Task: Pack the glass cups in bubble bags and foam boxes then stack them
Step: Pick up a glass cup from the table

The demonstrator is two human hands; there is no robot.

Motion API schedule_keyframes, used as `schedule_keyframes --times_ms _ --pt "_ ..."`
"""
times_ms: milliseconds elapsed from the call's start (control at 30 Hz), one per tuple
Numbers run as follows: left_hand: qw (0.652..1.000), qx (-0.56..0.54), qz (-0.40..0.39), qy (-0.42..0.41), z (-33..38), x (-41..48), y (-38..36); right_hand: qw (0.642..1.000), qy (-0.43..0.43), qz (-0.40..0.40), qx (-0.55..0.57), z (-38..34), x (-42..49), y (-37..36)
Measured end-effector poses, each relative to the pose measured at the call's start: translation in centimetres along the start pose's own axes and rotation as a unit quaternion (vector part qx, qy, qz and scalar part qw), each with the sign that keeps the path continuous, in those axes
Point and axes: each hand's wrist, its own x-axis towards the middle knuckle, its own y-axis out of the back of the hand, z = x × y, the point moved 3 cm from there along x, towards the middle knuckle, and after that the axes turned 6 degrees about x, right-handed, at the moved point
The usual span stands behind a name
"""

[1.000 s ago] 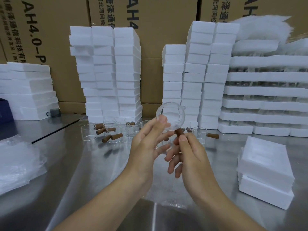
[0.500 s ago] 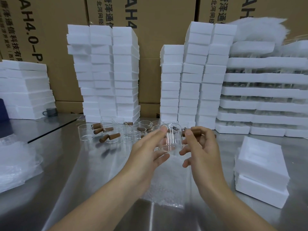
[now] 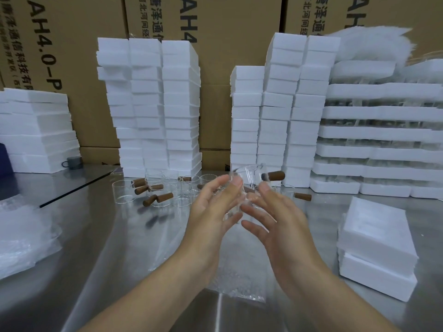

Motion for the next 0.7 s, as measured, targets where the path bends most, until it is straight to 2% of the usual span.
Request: schedule_keyframes --times_ms 167,267,533,700 --pt "0.997 0.039 -0.068 0.017 -0.4 -0.2 -0.6 0.997 -0.059 -0.038 0.025 -0.3 -0.3 -0.7" --pt "0.998 0.031 -0.055 0.017 -0.6 -0.2 -0.5 0.995 -0.089 -0.047 0.022 0.0 -0.4 -0.9" --pt "0.999 0.011 -0.018 0.035 -0.7 -0.5 -0.7 0.993 -0.089 -0.067 0.04 0.2 -0.7 -1.0" --pt "0.994 -0.01 -0.066 0.086 -0.7 -0.6 -0.9 0.98 -0.154 -0.08 0.096 0.2 -0.8 -1.2"
